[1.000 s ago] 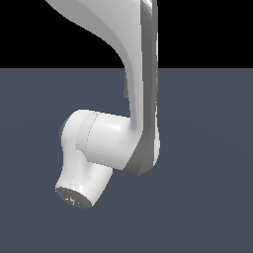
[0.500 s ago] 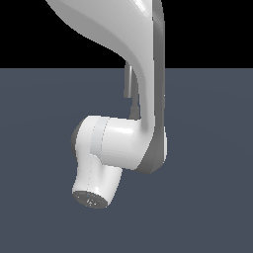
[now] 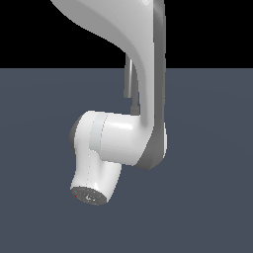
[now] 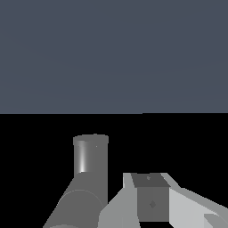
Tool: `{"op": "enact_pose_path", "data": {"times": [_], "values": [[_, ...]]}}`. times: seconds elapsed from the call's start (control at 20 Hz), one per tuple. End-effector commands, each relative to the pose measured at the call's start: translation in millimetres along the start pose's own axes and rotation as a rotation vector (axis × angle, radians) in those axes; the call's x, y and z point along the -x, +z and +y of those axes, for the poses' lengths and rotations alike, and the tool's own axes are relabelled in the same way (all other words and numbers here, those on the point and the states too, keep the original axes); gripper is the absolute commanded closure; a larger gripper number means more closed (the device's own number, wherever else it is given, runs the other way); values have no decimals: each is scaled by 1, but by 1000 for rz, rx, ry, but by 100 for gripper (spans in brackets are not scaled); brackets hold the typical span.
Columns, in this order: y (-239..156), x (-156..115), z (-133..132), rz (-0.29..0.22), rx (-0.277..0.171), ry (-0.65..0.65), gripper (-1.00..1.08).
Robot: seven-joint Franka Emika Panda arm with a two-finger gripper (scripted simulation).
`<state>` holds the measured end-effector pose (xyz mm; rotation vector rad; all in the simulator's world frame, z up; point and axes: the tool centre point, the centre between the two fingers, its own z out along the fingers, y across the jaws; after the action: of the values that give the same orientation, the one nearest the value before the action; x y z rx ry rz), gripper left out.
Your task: Turn on the faucet by rotating a designated handle.
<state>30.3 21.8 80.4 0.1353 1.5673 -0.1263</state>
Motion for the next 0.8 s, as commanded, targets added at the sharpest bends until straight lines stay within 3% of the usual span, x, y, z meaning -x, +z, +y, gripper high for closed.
{"op": "enact_pose_path", "data": {"times": [0.0, 0.3, 0.35, 0.75], "values": [[0, 10, 4, -1, 0, 0, 108], [1, 30, 11, -1, 0, 0, 108], [0, 20, 6, 9, -4, -2, 108], [0, 52, -3, 3, -1, 0, 108]]}}
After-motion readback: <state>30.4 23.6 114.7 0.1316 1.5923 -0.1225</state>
